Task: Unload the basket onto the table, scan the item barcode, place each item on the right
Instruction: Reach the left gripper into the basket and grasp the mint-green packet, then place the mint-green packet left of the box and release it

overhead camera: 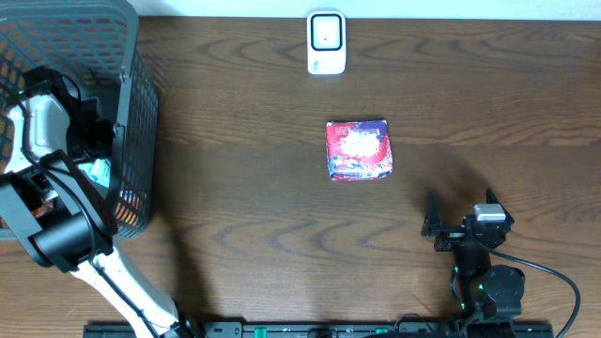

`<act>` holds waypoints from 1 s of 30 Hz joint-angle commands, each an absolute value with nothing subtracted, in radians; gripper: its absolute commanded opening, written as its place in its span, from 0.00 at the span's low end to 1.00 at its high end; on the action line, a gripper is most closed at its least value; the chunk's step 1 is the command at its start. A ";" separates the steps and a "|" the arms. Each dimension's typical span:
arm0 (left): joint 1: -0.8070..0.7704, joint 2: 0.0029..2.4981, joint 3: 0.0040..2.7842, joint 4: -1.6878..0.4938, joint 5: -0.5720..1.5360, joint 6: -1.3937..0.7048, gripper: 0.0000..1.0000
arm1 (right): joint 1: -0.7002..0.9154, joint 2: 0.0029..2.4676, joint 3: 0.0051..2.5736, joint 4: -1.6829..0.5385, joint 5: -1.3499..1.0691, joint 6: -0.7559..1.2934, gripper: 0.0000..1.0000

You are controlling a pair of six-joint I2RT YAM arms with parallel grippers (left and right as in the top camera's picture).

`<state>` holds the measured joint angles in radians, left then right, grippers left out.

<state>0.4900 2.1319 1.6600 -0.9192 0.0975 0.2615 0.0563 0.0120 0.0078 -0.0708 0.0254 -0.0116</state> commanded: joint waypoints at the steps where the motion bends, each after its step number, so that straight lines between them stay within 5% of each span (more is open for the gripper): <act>1: 0.488 2.037 1.729 -0.905 0.124 0.115 0.07 | 0.040 0.007 0.006 -0.074 0.024 -0.005 0.99; 8: 0.487 1.779 1.780 -0.765 0.151 -0.188 0.07 | 0.040 0.007 0.006 -0.074 0.024 -0.005 0.99; 19: 0.355 1.424 1.780 -0.505 0.603 -0.663 0.07 | 0.040 0.007 0.006 -0.074 0.024 -0.005 0.99; 30: -0.162 1.511 1.770 -0.693 0.282 -0.484 0.07 | 0.040 0.007 0.006 -0.074 0.024 -0.005 0.99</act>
